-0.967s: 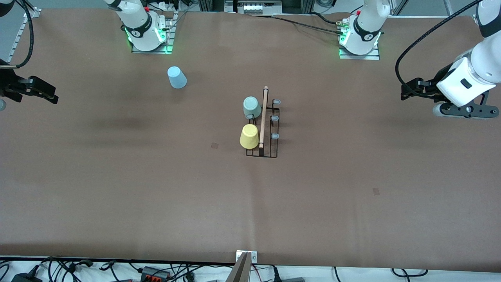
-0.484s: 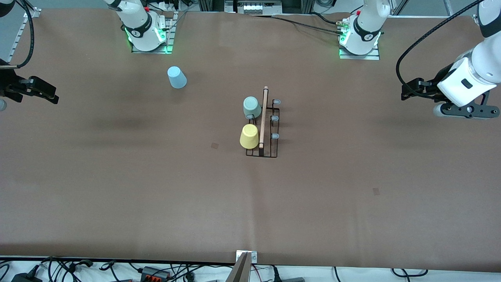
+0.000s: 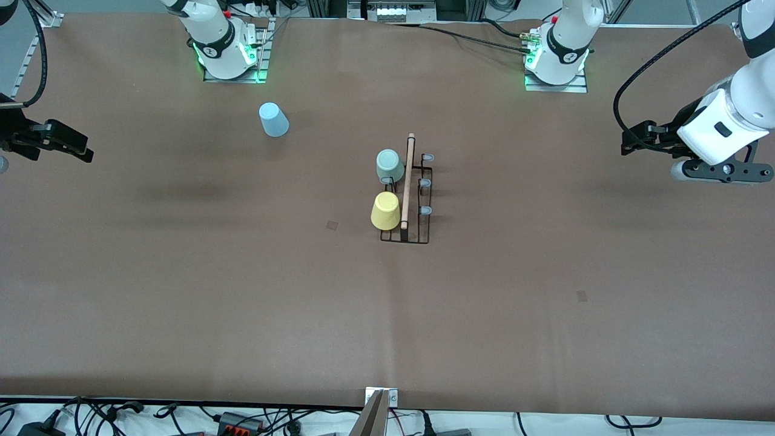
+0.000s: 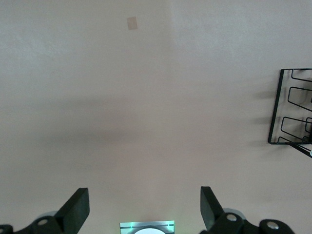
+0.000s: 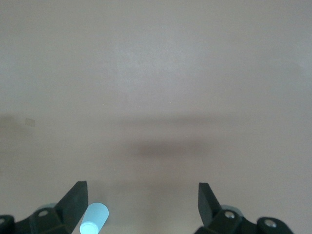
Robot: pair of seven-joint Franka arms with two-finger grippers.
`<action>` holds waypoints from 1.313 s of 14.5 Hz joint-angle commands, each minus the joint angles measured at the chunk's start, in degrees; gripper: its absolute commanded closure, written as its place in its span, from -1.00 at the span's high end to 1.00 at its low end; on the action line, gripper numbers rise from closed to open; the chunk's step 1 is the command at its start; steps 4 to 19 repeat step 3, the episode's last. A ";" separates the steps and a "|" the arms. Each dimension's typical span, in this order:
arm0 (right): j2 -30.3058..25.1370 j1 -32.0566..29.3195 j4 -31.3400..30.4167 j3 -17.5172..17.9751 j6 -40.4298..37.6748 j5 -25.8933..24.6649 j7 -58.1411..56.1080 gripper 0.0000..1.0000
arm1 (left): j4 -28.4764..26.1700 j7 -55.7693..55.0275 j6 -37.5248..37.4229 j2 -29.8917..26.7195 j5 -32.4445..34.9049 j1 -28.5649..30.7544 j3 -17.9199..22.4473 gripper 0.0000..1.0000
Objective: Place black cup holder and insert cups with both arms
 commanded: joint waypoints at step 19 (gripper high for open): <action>-0.29 -0.13 -0.06 -0.01 -0.13 1.00 -0.68 1.00 | 0.72 1.58 0.01 -0.03 -0.69 0.14 0.34 1.00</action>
